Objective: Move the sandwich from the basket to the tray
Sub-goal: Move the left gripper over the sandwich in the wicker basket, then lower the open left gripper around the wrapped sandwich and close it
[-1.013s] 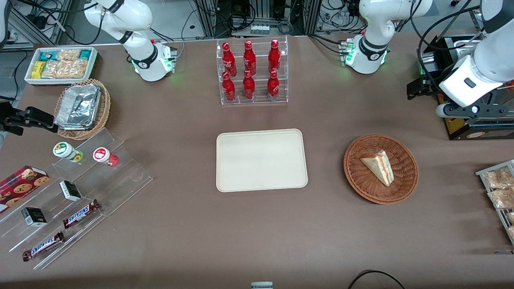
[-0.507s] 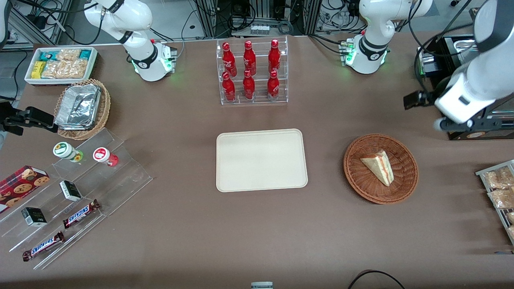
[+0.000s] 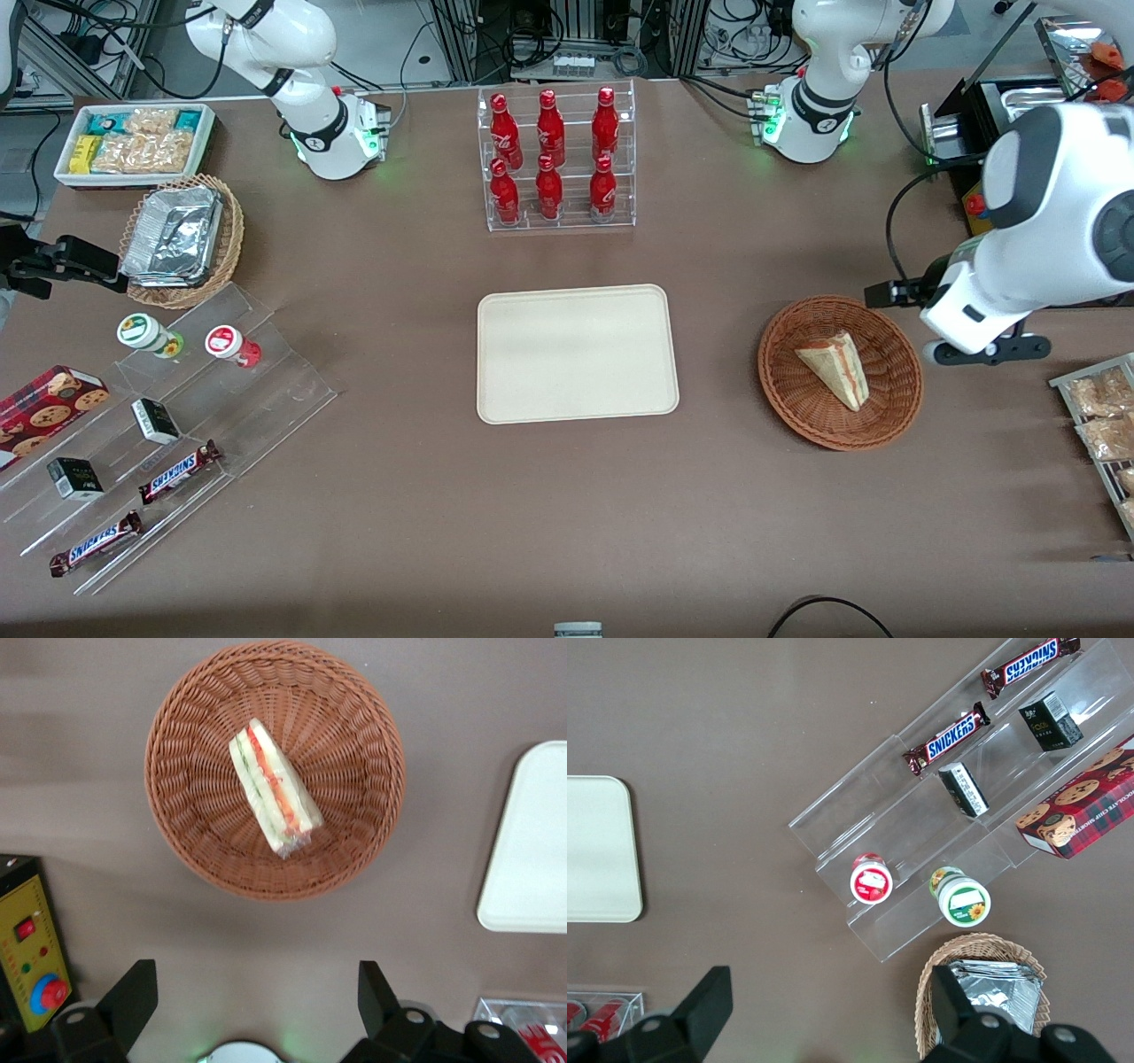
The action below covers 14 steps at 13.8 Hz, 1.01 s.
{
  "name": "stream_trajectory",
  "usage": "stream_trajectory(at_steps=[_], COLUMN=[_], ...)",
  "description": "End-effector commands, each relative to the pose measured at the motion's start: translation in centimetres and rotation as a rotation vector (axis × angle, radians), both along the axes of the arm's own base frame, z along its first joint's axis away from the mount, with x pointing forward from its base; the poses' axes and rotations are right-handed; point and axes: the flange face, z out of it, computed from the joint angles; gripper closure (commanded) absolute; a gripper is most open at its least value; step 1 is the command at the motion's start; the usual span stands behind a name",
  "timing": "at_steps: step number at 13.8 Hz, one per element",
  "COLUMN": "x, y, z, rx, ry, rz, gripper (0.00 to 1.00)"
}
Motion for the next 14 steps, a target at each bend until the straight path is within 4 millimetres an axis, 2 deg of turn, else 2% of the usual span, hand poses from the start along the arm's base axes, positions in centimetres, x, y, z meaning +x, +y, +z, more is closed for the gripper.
stream_trajectory(at_steps=[1, 3, 4, 8, 10, 14], x=[-0.8, -1.2, -1.4, -2.5, -3.0, -3.1], y=[1.3, 1.7, 3.0, 4.2, 3.7, 1.4], z=[-2.7, -5.5, -6.6, -10.1, -11.6, -12.9], rx=[0.017, 0.011, 0.006, 0.007, 0.025, 0.055], ry=[-0.034, -0.064, -0.074, -0.096, -0.118, -0.165], rz=[0.030, 0.035, 0.065, 0.150, 0.253, 0.456], gripper=[0.00, 0.00, 0.00, 0.00, 0.00, 0.00])
